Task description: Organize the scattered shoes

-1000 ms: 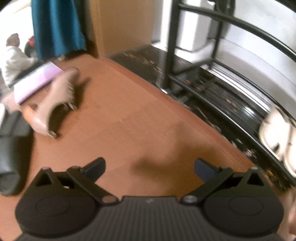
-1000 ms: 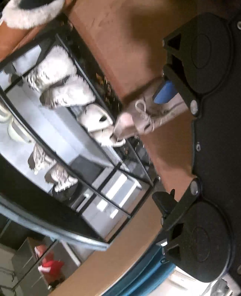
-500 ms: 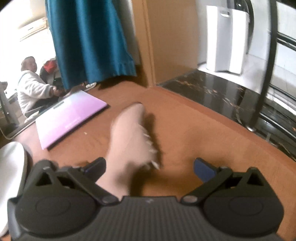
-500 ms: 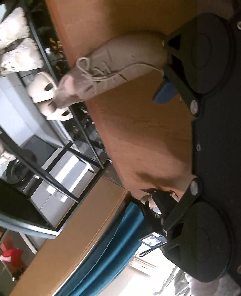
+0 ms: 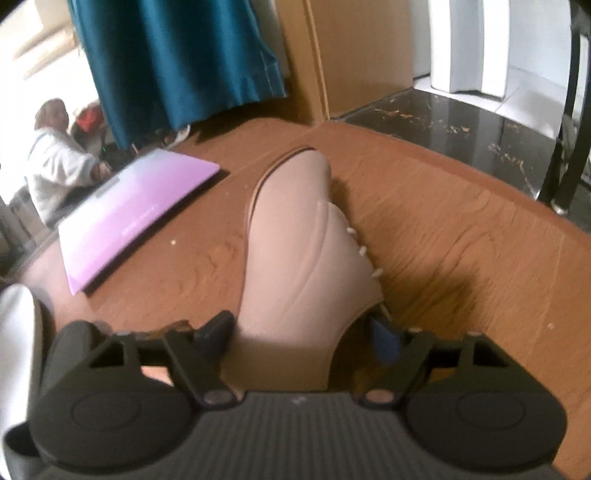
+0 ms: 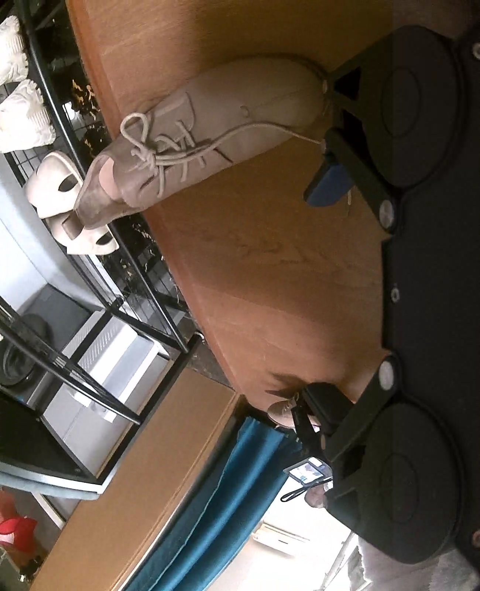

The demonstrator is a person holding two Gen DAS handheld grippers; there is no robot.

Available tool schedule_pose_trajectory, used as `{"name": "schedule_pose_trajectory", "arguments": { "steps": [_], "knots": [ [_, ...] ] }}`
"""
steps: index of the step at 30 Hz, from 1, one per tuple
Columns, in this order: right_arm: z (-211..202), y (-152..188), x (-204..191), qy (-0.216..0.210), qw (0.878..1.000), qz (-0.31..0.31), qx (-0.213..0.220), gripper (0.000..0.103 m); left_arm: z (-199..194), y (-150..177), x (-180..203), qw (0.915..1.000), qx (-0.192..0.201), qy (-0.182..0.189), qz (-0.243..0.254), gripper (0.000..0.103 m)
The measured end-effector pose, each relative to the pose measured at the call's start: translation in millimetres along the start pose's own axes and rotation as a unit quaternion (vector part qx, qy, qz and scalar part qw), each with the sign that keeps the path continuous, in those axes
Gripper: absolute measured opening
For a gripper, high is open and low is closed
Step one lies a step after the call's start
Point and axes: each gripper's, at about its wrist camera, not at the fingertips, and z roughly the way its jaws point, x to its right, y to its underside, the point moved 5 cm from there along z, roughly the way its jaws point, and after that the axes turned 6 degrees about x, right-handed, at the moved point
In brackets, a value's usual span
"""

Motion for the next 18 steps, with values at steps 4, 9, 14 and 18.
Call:
{"name": "schedule_pose_trajectory", "arguments": {
  "steps": [4,9,14,18],
  "knots": [
    [2.1,-0.1,1.0,-0.001,1.000,0.011,0.000,0.103,-3.8,-0.5,-1.1,0.9999,-0.005,-0.009,-0.007,0.044],
    [-0.6,-6.1,2.6,0.002,1.000,0.012,0.019,0.103,-24.0,1.6,14.0,0.9972,-0.040,0.022,-0.059,0.042],
    [-11.4,-16.6,10.3,0.011,0.997,0.038,0.059,0.103,-58.7,9.0,62.7,0.9948,-0.077,0.026,-0.062,0.043],
    [-21.3,-22.4,13.6,0.014,0.995,0.046,0.084,0.103,-99.1,12.0,120.5,0.9900,-0.107,0.066,-0.065,0.042]
  ]
}}
